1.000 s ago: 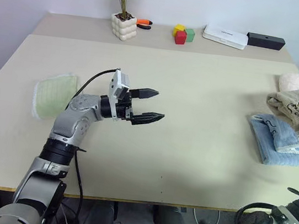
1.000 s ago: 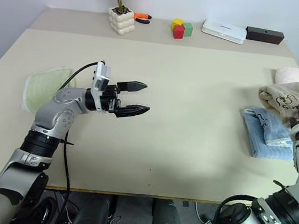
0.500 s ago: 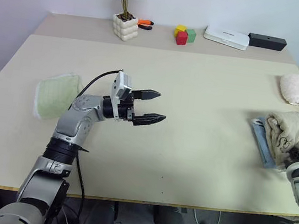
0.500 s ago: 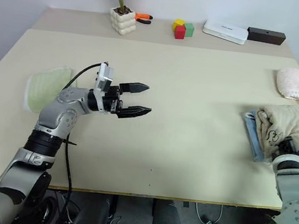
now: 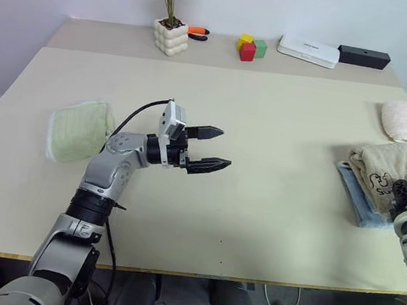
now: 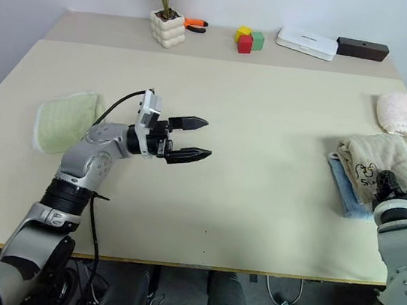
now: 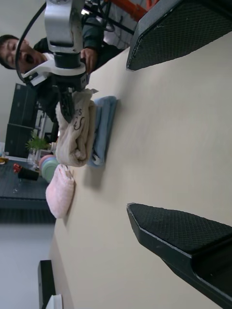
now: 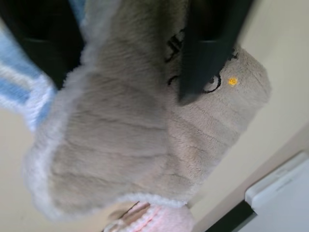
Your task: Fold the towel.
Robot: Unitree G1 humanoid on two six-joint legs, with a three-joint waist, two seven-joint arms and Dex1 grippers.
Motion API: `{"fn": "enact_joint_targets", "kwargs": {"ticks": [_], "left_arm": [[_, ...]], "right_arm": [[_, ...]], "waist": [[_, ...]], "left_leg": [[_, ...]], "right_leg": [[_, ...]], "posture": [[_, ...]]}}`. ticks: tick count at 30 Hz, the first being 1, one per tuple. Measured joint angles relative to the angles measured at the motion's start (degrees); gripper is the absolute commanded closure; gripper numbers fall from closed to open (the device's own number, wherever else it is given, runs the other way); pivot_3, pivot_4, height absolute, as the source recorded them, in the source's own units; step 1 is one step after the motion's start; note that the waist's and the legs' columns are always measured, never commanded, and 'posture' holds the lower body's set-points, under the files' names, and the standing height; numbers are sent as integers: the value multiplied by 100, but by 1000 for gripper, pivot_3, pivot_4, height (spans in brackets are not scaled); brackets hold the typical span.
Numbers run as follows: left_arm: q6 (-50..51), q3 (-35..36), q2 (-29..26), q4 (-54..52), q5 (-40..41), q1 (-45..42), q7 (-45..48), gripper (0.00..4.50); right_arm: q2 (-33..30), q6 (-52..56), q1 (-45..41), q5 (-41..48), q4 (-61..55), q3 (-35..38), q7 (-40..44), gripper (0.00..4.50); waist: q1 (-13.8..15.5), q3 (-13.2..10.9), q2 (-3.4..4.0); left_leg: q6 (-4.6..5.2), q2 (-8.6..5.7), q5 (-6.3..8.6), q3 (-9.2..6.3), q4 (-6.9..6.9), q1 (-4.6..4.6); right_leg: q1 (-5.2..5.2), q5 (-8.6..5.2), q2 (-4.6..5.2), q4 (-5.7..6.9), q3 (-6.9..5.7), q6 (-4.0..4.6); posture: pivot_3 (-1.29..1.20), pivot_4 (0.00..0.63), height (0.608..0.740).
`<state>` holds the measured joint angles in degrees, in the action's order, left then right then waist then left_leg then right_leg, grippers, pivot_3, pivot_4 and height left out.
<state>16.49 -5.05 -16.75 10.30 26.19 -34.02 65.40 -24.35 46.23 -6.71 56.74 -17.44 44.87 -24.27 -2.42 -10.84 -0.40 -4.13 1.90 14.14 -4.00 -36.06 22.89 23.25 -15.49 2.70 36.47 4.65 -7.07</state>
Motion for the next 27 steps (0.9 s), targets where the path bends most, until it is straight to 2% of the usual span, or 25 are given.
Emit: {"fn": "enact_joint_targets", "kwargs": {"ticks": [1, 6, 11, 15, 22, 25, 27], "left_arm": [[0, -4, 3, 0, 0, 0, 1, 0], [-71, -5, 46, 161, -64, 1, 4, 0], [-127, -47, 91, 187, -74, 2, 45, 0], [-210, -39, 82, 198, -79, 3, 35, 0], [-460, 65, -222, 462, -194, -34, 65, 0], [-479, 186, -453, 517, -197, -39, 66, 0], [-504, 261, -646, 486, -199, 8, 70, 0]], "right_arm": [[-160, 23, 150, -199, 13, -146, 24, 46], [-904, 11, 861, -1429, 118, -801, 505, 46], [-1056, -379, 924, -2287, 118, -1112, 921, 46], [-1238, -1080, 739, -2887, 115, -1149, 1354, 46], [-1727, -1910, 167, -3380, 230, -1549, 2657, 46], [-1742, -1695, -113, -2690, 97, -1830, 3755, 46], [-1816, -1531, -155, -2269, -171, -2335, 4641, 46]], "waist": [[-1, 1, 1], [8, 0, 0], [-8, 1, 1], [-3, 1, 0], [-4, 0, 0], [-17, -1, -2], [-19, -2, -1]], "left_leg": [[0, -1, 0, 0, 0, 0], [0, -2, 0, 0, -2, 2], [0, -2, 0, 1, -1, -1], [0, -2, 0, 0, -4, 0], [0, -2, 0, 0, -3, -3], [0, 0, 0, -1, -2, -5], [0, 1, 0, -3, 1, -6]], "right_leg": [[0, 0, 1, 0, 0, 0], [-1, 0, 1, -5, 0, 0], [-1, 0, 0, -4, 1, 0], [-2, 0, 1, -5, 0, -1], [-4, 1, 0, -4, 0, -2], [-5, 1, -1, -3, -1, -2], [-4, 1, -2, -1, -2, -2]], "posture": [[0, 150, 740], [0, 150, 740], [0, 150, 740], [0, 150, 740], [0, 150, 740], [0, 150, 740], [0, 150, 740]]}}
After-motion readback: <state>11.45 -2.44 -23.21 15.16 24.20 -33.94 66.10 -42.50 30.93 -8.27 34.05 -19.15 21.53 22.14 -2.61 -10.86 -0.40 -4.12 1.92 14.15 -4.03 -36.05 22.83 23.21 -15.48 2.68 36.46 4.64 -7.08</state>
